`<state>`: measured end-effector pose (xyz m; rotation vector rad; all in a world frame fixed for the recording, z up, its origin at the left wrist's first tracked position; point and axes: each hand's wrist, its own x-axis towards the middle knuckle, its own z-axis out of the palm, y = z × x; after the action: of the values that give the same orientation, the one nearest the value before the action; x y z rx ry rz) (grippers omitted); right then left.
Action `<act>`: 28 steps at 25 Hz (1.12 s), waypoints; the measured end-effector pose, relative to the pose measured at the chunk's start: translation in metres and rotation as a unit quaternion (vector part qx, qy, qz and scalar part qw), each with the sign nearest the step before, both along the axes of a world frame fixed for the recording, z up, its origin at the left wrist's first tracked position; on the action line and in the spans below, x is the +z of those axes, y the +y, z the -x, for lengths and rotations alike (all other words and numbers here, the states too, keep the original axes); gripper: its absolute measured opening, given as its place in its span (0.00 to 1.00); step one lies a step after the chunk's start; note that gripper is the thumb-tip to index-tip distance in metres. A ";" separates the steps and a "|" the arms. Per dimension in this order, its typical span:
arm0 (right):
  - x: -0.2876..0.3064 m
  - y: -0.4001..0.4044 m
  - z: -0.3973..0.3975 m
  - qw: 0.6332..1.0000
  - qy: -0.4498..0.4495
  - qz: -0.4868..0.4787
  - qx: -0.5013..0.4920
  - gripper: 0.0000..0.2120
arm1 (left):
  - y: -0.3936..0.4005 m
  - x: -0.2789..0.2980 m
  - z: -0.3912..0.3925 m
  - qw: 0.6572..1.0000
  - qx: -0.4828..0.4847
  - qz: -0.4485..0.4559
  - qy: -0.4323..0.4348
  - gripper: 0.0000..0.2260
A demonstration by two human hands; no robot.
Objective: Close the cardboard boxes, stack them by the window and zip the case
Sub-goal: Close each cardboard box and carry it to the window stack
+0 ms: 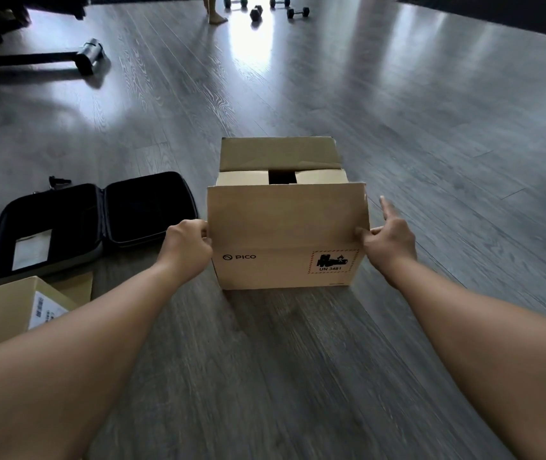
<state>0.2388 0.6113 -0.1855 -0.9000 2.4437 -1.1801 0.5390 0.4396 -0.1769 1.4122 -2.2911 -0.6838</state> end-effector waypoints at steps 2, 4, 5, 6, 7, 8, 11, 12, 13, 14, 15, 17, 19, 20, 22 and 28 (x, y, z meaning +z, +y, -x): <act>0.001 0.003 -0.001 0.998 0.039 -0.036 0.039 0.35 | -0.002 0.003 0.003 0.999 0.031 -0.014 0.014 0.05; -0.002 0.008 -0.002 0.993 0.063 -0.079 0.063 0.28 | 0.001 0.006 0.004 0.999 0.016 -0.048 0.012 0.01; -0.005 0.014 -0.003 0.991 0.075 -0.087 0.076 0.25 | 0.003 0.006 0.005 0.998 -0.001 -0.062 -0.003 0.09; -0.007 0.022 -0.005 0.988 0.092 -0.086 0.092 0.22 | 0.005 0.005 0.004 0.997 -0.022 -0.070 -0.031 0.17; -0.010 0.030 -0.007 0.983 0.119 -0.077 0.112 0.19 | 0.007 0.005 0.003 0.995 -0.037 -0.069 -0.069 0.23; -0.010 0.037 -0.008 0.976 0.155 -0.068 0.133 0.16 | 0.008 0.002 0.003 0.992 -0.051 -0.057 -0.098 0.25; -0.007 0.047 -0.006 0.958 0.233 -0.069 0.150 0.07 | 0.009 -0.003 0.001 0.988 -0.082 -0.063 -0.116 0.25; -0.005 0.044 -0.005 0.958 0.240 -0.072 0.137 0.06 | 0.010 -0.003 0.000 0.988 -0.085 -0.075 -0.104 0.25; -0.004 0.040 -0.003 0.960 0.240 -0.078 0.124 0.07 | 0.011 -0.003 -0.001 0.988 -0.085 -0.089 -0.089 0.25; -0.004 0.035 -0.001 0.962 0.233 -0.089 0.112 0.10 | 0.012 -0.003 -0.001 0.989 -0.087 -0.097 -0.076 0.24; -0.005 0.028 0.002 0.965 0.221 -0.104 0.095 0.13 | 0.013 -0.003 0.000 0.988 -0.093 -0.101 -0.069 0.24; -0.006 0.016 0.011 0.971 0.184 -0.138 0.062 0.20 | 0.014 -0.003 0.004 0.987 -0.110 -0.101 -0.057 0.24; -0.009 0.006 0.020 0.977 0.135 -0.160 0.042 0.27 | 0.014 -0.003 0.010 0.984 -0.130 -0.108 -0.051 0.24; -0.010 0.003 0.025 0.979 0.116 -0.165 0.032 0.31 | 0.014 -0.003 0.013 0.982 -0.139 -0.114 -0.052 0.23; -0.011 -0.001 0.032 0.982 0.089 -0.169 0.004 0.33 | 0.014 -0.003 0.019 0.978 -0.154 -0.124 -0.060 0.23; -0.004 0.001 0.045 0.990 0.065 -0.114 -0.055 0.29 | 0.017 -0.003 0.030 0.976 -0.161 -0.116 -0.084 0.24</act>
<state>0.1935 0.6128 -0.1896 -0.8066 2.6955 -0.8742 0.5091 0.4563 -0.1800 1.2457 -2.6819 -0.9908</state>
